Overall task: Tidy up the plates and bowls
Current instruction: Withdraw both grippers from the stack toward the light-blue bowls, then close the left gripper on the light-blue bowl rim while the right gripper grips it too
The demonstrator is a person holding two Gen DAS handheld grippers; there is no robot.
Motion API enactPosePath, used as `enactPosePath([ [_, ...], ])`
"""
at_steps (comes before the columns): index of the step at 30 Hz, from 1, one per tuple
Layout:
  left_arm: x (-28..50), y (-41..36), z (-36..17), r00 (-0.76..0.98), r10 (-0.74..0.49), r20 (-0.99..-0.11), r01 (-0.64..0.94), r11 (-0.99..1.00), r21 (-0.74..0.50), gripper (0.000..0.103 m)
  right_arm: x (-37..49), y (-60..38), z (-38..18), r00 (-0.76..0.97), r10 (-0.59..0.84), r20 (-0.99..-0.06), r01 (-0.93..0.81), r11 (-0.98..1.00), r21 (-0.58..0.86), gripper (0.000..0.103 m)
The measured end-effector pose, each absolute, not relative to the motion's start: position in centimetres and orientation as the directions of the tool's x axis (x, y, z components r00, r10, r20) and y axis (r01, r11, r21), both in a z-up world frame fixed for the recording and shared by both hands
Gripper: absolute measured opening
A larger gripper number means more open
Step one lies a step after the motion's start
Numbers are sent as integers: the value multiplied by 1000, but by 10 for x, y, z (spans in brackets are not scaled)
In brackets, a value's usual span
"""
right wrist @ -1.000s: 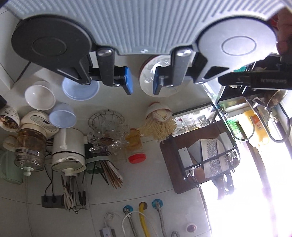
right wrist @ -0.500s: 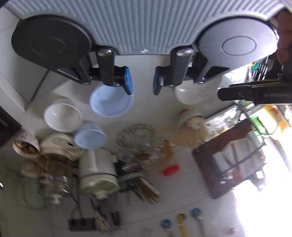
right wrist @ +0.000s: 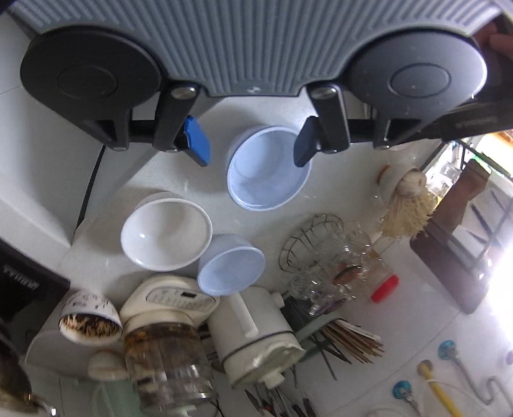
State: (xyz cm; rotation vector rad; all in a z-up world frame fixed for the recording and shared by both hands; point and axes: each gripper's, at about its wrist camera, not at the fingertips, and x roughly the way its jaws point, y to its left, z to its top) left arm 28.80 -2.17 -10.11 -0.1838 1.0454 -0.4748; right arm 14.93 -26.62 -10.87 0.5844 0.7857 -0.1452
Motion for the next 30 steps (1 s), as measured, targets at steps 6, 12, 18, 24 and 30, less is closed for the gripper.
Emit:
enactPosePath([
  [6,320,-48,-136,355,-479,-803,289,873,-393,56,186,-283,-140,651,150,-744,326,830,452,60],
  [12,341,-65,-162,305,-486,-819,247,871,-425,55,203,-288,-156,614,210,-761,287,838,464,52],
  [18,354,-71,-177,272,-478,-835,211,876,-433,55,215,-290,-167,580,230,-782,298,833,466,51],
  [24,362,-74,-184,285,-458,-842,194,888,-418,54,230,-289,-176,555,202,-807,318,845,430,40],
  [30,372,-70,-187,272,-461,-845,182,887,-425,39,233,-286,-187,512,202,-835,324,855,406,30],
])
